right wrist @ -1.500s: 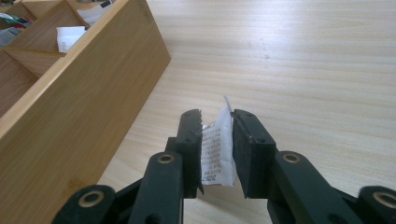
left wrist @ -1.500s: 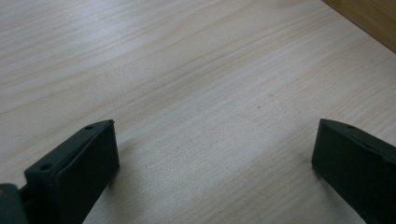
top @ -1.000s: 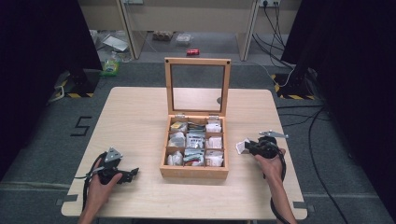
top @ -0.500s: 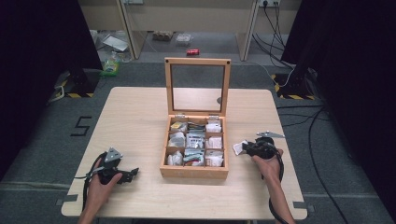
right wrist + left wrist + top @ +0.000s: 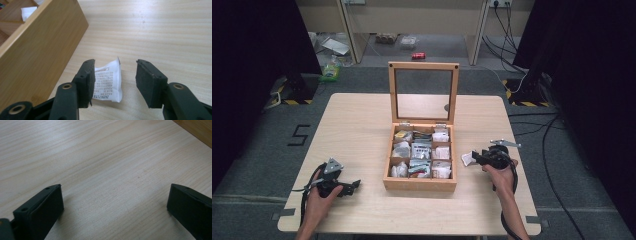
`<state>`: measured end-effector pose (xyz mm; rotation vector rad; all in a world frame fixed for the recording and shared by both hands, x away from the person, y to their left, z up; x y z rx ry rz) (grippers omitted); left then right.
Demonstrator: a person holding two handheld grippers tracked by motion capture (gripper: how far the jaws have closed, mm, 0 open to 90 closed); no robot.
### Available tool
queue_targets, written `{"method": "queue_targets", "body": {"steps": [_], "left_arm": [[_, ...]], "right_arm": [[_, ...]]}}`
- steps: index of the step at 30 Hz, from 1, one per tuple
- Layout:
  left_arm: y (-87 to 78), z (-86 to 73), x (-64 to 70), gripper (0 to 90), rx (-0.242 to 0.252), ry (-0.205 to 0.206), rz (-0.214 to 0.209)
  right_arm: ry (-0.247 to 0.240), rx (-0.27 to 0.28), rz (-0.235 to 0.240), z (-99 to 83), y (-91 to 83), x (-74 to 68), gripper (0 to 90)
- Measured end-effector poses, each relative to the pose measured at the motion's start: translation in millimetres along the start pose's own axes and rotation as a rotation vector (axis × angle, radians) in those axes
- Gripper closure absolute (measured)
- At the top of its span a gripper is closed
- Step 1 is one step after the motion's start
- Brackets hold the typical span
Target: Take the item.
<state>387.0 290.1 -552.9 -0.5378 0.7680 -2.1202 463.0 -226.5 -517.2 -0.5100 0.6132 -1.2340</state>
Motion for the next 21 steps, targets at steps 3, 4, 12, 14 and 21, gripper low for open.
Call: {"method": "queue_targets", "body": {"steps": [3,4,12,14,21], "left_arm": [[0.0,0.0,0.0,0.0,0.0,0.0,0.0],[0.0,0.0,0.0,0.0,0.0,0.0,0.0],[0.0,0.0,0.0,0.0,0.0,0.0,0.0],[0.0,0.0,0.0,0.0,0.0,0.0,0.0],[0.0,0.0,0.0,0.0,0.0,0.0,0.0]], "right_arm": [[-0.002,0.014,-0.001,2.8,-2.3,0.3,46.6],[-0.007,0.019,-0.003,3.5,-2.6,0.7,46.1],[0.013,0.031,0.003,8.4,-6.3,-0.7,42.7],[0.006,0.036,0.005,9.9,-7.2,-1.5,42.2],[-0.011,0.053,0.027,18.4,-12.4,-14.0,39.1]]}}
Point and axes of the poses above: each handheld gripper's, and its own axes: y roughly forward along the jaws, z roughly out of its top, x roughly to its right, the point moved 4 cm from there along y, roughly forward along the jaws, and after that the axes turned 8 degrees about -z, right-handed, at the moved point
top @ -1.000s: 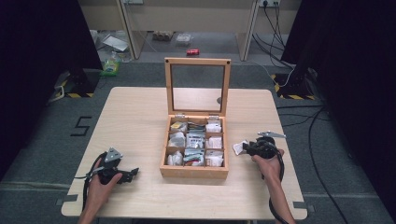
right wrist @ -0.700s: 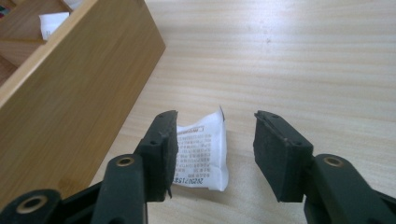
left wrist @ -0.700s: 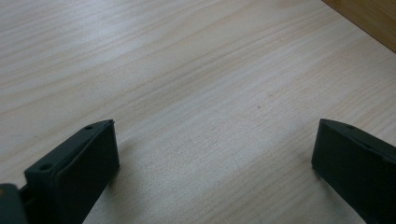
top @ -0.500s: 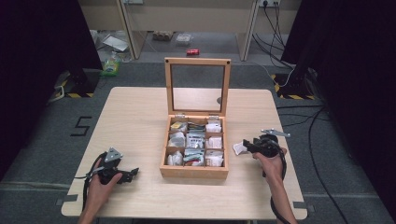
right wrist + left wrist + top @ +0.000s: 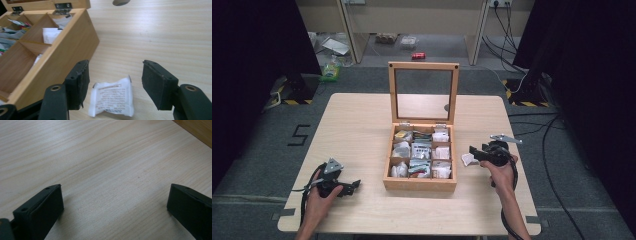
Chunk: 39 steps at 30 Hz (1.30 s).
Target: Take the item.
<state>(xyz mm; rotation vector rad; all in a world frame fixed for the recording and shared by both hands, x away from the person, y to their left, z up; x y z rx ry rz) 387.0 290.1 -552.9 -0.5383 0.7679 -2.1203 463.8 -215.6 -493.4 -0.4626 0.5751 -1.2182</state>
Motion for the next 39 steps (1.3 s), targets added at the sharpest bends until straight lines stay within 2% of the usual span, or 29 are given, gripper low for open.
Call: {"method": "queue_targets", "body": {"steps": [6,17,22,26,39], "left_arm": [[0.0,0.0,0.0,0.0,0.0,0.0,0.0],[0.3,0.1,-0.1,0.0,0.001,-0.002,-0.005],[0.7,0.4,-0.2,0.0,0.003,-0.003,-0.004],[0.7,0.4,-0.3,0.0,0.002,-0.003,-0.004],[0.8,0.4,-0.3,0.0,0.002,-0.003,-0.004]], "right_arm": [[-0.01,0.005,0.02,4.2,0.1,-9.5,37.4],[-0.033,0.014,0.046,14.7,5.8,-16.8,36.0],[-0.042,0.02,0.071,20.0,8.7,-22.6,35.6],[-0.059,0.018,0.076,20.7,11.6,-25.0,35.4],[-0.071,0.018,0.096,24.6,13.5,-32.1,34.1]]}}
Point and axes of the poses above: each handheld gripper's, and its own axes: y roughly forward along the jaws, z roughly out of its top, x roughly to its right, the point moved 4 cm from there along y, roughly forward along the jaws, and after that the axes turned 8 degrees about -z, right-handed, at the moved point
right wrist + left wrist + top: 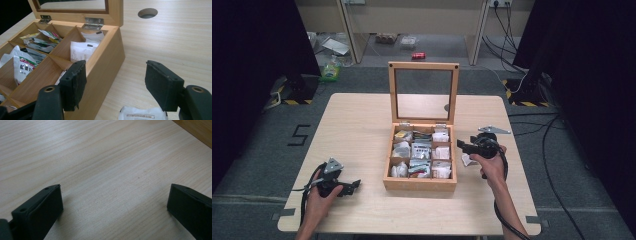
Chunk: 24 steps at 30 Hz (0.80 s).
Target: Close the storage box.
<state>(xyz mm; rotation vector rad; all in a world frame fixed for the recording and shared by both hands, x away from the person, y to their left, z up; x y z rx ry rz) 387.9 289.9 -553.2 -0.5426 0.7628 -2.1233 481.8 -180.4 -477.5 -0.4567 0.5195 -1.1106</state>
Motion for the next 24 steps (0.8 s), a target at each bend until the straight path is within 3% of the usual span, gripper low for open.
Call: {"method": "queue_targets", "body": {"steps": [12,24], "left_arm": [[0.3,0.5,-0.4,0.0,-0.002,0.001,0.002],[0.2,0.5,-0.4,0.0,-0.002,0.002,0.003]], "right_arm": [[-0.038,0.0,0.018,3.6,6.4,-11.2,33.6],[-0.02,0.034,0.036,16.5,15.3,-8.6,34.9]]}}
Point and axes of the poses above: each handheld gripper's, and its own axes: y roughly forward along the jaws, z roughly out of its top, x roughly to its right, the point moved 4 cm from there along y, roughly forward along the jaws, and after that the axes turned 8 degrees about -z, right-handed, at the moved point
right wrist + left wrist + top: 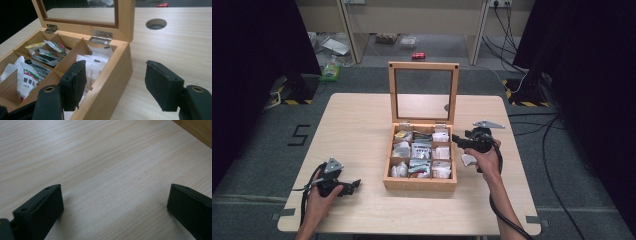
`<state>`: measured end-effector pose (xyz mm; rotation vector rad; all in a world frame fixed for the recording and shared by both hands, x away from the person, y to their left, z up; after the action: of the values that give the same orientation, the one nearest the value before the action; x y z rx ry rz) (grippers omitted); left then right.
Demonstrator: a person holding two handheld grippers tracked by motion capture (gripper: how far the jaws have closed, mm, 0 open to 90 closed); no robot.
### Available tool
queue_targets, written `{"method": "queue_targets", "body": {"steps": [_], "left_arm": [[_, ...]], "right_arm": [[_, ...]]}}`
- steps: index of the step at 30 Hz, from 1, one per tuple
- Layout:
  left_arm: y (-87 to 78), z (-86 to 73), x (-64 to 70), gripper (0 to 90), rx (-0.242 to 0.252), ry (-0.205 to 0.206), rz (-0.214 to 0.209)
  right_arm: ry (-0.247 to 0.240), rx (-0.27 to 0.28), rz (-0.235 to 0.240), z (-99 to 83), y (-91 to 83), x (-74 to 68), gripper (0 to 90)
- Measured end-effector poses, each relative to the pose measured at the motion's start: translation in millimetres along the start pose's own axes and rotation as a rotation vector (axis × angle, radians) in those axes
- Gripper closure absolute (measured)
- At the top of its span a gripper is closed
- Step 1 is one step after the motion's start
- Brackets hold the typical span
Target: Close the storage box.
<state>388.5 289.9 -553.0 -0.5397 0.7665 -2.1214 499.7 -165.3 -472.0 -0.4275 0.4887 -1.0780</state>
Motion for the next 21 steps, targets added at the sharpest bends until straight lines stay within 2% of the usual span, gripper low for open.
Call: {"method": "queue_targets", "body": {"steps": [2,9,13,21], "left_arm": [[-0.1,0.0,-0.1,0.0,-0.001,0.001,0.0],[-0.1,0.0,0.0,0.0,-0.001,0.001,0.0],[-0.1,0.0,0.0,0.0,-0.001,0.001,0.0],[-0.1,0.0,0.0,0.0,-0.001,0.001,0.0]], "right_arm": [[-0.012,0.005,-0.002,2.7,2.0,-0.2,35.5],[0.004,0.025,-0.011,14.2,8.5,1.8,37.0],[-0.008,0.02,-0.022,20.0,14.2,1.9,37.1],[0.011,0.017,-0.02,25.8,27.8,2.9,37.1]]}}
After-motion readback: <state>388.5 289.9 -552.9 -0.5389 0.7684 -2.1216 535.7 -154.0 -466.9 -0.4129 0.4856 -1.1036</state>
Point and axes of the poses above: each handheld gripper's, and its own axes: y roughly forward along the jaws, z roughly out of its top, x roughly to its right, the point moved 4 cm from there along y, roughly forward along the jaws, and after that the axes turned 8 degrees about -z, right-handed, at the moved point
